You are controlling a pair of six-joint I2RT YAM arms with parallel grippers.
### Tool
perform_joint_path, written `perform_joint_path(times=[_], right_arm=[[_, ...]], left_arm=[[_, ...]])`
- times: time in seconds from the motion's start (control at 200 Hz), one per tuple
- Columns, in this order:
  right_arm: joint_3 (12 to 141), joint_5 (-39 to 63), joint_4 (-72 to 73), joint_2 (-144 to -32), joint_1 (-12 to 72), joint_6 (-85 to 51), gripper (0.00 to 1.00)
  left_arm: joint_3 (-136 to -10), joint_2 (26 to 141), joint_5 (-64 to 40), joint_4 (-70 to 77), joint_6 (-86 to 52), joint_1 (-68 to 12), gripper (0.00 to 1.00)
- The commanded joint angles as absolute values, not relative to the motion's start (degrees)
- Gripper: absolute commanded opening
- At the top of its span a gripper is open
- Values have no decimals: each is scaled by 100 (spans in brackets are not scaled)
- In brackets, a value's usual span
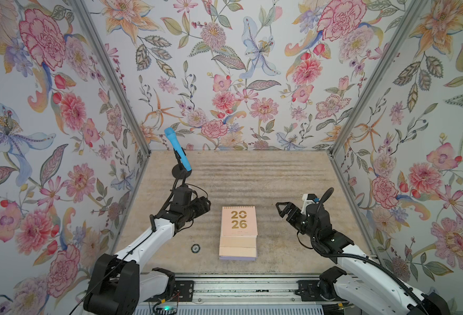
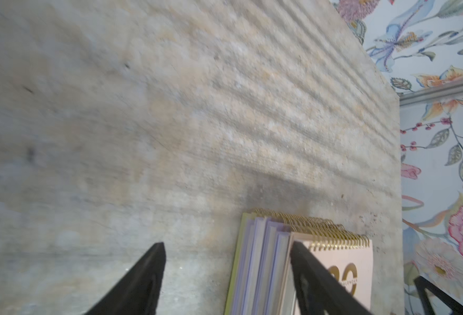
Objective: Stack the calendars
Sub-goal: Place the calendar at the calendar, then reset both arms
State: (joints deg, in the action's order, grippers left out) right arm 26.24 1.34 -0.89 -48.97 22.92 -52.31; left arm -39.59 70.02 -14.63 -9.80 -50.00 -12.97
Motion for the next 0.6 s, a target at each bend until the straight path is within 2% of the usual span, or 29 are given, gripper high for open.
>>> perform_joint_path(times=[0.0, 0.1, 0.18, 0.345, 0.445, 0.51, 0.595], right_arm=[[2941, -327, -534, -4980, 1577, -3703, 99], [2463, -1453, 937, -5087, 1466, -1977, 99], [1824, -2153, 2523, -5345, 1409, -925, 99], [1799, -2741, 3153, -6422, 966, -272, 99], [1124, -2081, 4963, -6806, 646, -99, 99], [1025, -1853, 5491, -7066, 361, -253, 99], [1010, -1420, 5979, -7339, 35, -244, 99]], left_arm=[[-4385, 7097, -752, -1315, -3974, -763, 100], [-4222, 6899, 298, -644, -3322, -615, 100], [-3580, 6530, 1035, 676, -2814, -620, 100], [-1725, 5684, 1764, 3626, -1864, -615, 100], [-624, 5500, 2285, 5491, -1690, -615, 100], [-662, 5464, 2700, 5306, -1761, -606, 100], [-637, 5659, 2531, 5694, -1122, -606, 100]])
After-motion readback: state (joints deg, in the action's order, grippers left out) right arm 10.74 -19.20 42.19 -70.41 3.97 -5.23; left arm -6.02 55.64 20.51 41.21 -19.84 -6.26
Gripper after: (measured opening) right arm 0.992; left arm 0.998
